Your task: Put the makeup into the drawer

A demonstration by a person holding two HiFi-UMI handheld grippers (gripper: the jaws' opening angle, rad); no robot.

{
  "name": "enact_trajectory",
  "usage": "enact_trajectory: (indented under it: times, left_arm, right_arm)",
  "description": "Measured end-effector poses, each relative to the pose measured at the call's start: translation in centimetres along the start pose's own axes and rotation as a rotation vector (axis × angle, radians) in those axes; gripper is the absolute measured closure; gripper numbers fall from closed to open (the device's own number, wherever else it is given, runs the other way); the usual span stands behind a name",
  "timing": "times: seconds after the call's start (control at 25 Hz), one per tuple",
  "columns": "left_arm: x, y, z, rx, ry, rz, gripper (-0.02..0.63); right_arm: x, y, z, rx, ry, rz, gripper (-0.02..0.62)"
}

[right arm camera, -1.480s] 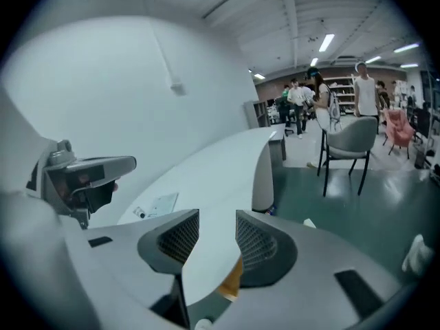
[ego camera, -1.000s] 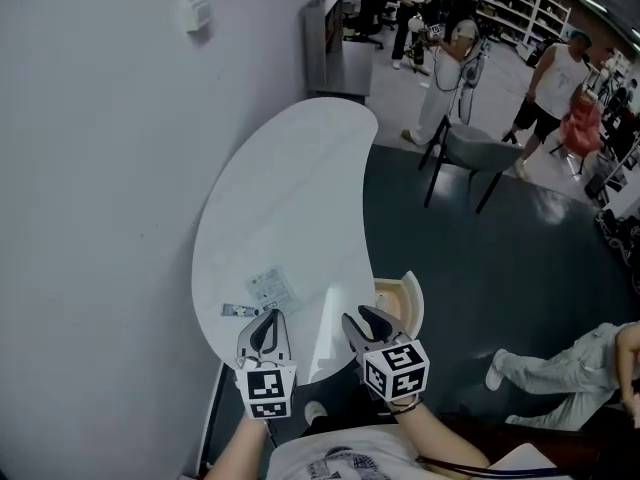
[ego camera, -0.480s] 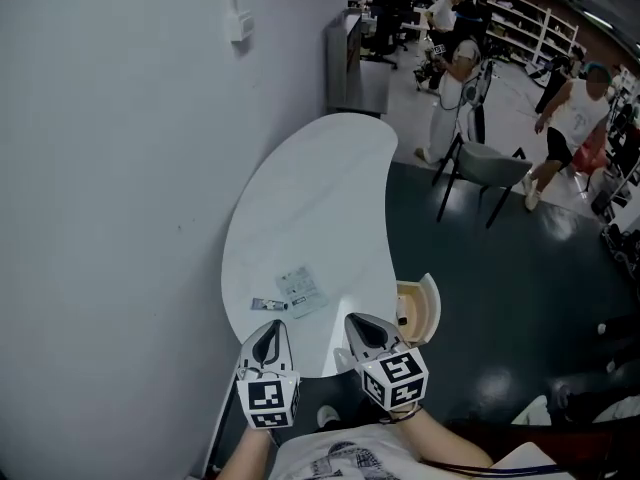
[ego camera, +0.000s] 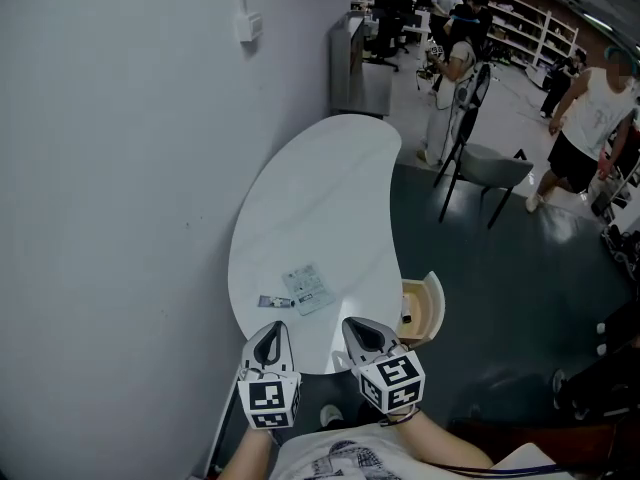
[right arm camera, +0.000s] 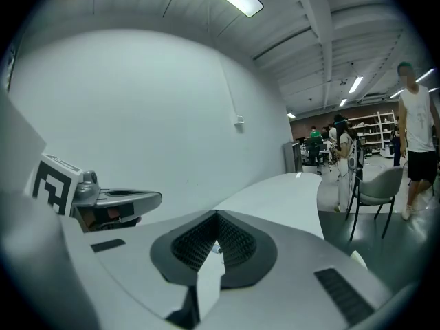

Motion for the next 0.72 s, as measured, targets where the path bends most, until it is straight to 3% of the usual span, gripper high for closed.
enact_trajectory:
  times: [0.72]
  left_arm:
    - [-0.75,-0.43,0.06,-0.003,-0.005,-0.029,0.589]
  right_arm:
    - [-1.04,-0.25,0.35,-0.003,-0.039,0.018,0.575]
Point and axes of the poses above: the fingertips, and each gripper's own axes: z forward along the fingers, y to its right, x out of its top, the point moved 8 cm from there along -z, backward along the fingers, and after that the axes turned 7 degrees about -x, right-handed, at the moved point
